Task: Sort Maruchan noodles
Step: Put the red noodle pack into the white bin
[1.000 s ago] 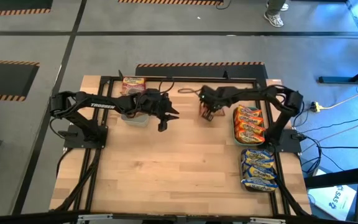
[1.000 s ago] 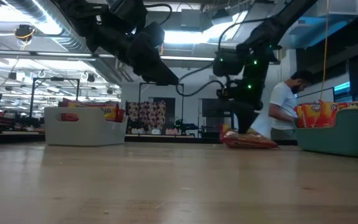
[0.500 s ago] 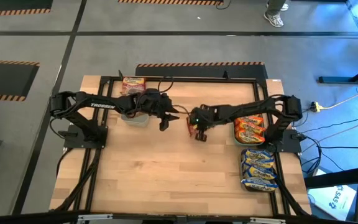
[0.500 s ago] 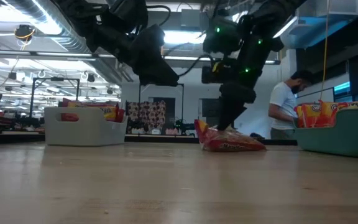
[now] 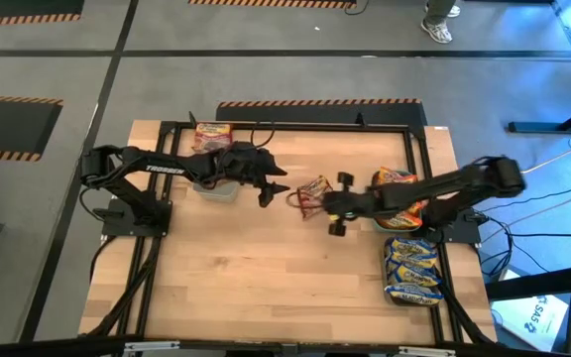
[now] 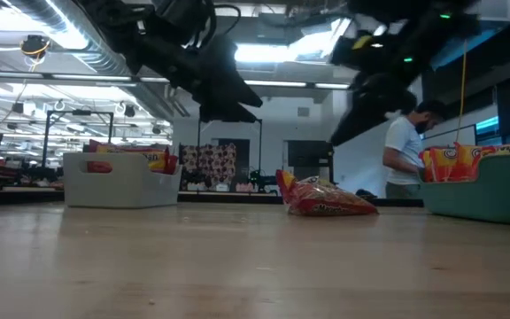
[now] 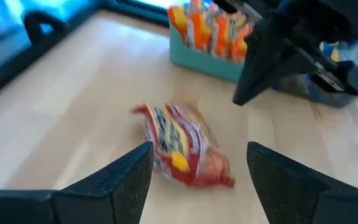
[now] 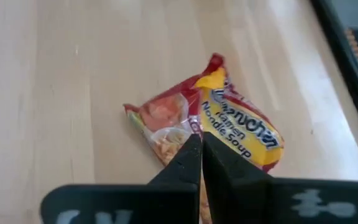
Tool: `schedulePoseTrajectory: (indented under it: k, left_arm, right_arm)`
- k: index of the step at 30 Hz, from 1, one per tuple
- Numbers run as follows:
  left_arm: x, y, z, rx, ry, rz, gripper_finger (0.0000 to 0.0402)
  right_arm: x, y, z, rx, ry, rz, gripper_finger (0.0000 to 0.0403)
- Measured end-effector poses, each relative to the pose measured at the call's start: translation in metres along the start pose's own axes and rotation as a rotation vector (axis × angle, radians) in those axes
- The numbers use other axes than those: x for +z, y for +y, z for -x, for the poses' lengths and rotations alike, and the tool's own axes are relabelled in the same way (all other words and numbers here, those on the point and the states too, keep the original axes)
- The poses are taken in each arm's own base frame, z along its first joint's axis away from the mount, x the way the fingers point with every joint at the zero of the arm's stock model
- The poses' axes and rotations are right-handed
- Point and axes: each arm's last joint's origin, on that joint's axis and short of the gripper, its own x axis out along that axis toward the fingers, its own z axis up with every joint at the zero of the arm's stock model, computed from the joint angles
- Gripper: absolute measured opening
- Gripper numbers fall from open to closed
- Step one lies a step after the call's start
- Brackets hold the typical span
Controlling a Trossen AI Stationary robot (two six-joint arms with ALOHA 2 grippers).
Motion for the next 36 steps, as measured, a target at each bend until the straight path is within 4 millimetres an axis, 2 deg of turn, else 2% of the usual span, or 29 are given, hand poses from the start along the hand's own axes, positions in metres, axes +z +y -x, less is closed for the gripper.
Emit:
schedulePoseTrajectory:
  k: [3, 7, 12, 18, 24, 30, 36]
  left_arm:
    - [0.005, 0.000, 0.000, 0.020, -0.055, 0.011, 0.0252]
    - [0.005, 0.007, -0.009, 0.042, -0.101, 0.088, 0.0252]
    - [0.009, 0.019, -0.040, -0.014, -0.055, 0.139, 0.0251]
    - [0.019, 0.039, -0.079, 0.000, 0.142, 0.195, 0.0251]
    - [0.027, 0.061, -0.099, 0.070, 0.293, 0.263, 0.0251]
    - [0.018, 0.072, -0.115, 0.041, 0.346, 0.329, 0.0251]
    - [0.003, 0.074, -0.127, 0.047, 0.379, 0.346, 0.0251]
  right_arm:
    - [-0.022, -0.005, 0.010, 0.003, -0.121, -0.058, 0.0001]
    - [-0.051, -0.004, 0.007, 0.030, -0.228, -0.101, 0.0001]
    - [-0.070, 0.000, -0.002, 0.051, -0.305, -0.127, 0.0001]
    - [-0.074, 0.002, -0.009, 0.029, -0.323, -0.133, 0.0001]
    - [-0.079, 0.006, -0.020, 0.012, -0.278, -0.113, 0.0001]
    - [-0.083, 0.008, -0.028, 0.004, -0.250, -0.107, 0.0001]
    - [-0.087, 0.011, -0.036, 0.003, -0.228, -0.094, 0.0001]
